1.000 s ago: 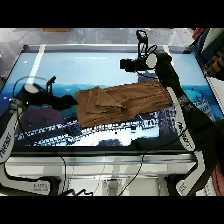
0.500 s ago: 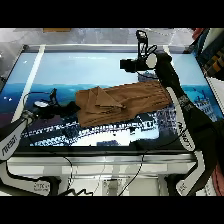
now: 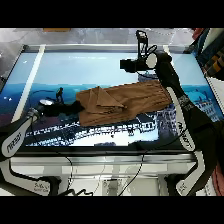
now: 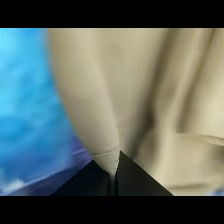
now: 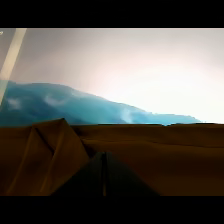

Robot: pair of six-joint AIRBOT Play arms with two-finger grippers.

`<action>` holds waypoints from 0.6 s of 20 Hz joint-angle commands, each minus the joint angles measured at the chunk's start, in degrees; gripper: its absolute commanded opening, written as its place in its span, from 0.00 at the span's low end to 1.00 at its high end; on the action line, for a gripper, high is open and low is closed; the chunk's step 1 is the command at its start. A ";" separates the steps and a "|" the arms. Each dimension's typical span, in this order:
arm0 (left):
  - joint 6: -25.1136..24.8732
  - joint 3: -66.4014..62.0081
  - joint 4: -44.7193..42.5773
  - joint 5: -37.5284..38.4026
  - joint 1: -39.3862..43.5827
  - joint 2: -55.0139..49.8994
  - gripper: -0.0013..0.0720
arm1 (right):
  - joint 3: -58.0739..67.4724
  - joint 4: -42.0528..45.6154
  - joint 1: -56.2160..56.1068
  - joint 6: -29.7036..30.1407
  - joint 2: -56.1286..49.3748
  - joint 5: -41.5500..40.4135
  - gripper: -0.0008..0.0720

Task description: Fold the clothes and pants, and hang the long-sleeved shirts on hangers.

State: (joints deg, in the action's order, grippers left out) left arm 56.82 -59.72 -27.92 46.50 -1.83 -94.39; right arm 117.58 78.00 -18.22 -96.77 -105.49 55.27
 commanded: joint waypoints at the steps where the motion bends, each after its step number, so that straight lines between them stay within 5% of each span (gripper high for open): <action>1: 2.14 -9.49 -8.66 14.88 -0.92 2.19 0.03 | -0.04 0.28 0.02 5.73 0.00 2.62 0.04; 3: 11.89 -18.73 -20.46 23.47 -0.79 4.37 0.03 | -1.36 0.24 0.02 7.85 -0.02 4.09 0.04; 6: 19.15 -31.36 -34.10 31.21 0.63 8.20 0.03 | -4.81 -0.31 0.02 7.78 -0.04 4.15 0.04; 12: 21.24 -40.28 -36.81 37.16 2.97 12.76 0.03 | -8.02 -9.42 -1.01 9.49 -0.85 2.67 0.04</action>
State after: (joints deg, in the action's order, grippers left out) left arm 76.14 -96.38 -61.36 79.26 0.05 -83.44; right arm 110.89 72.20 -18.59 -88.60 -105.78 58.39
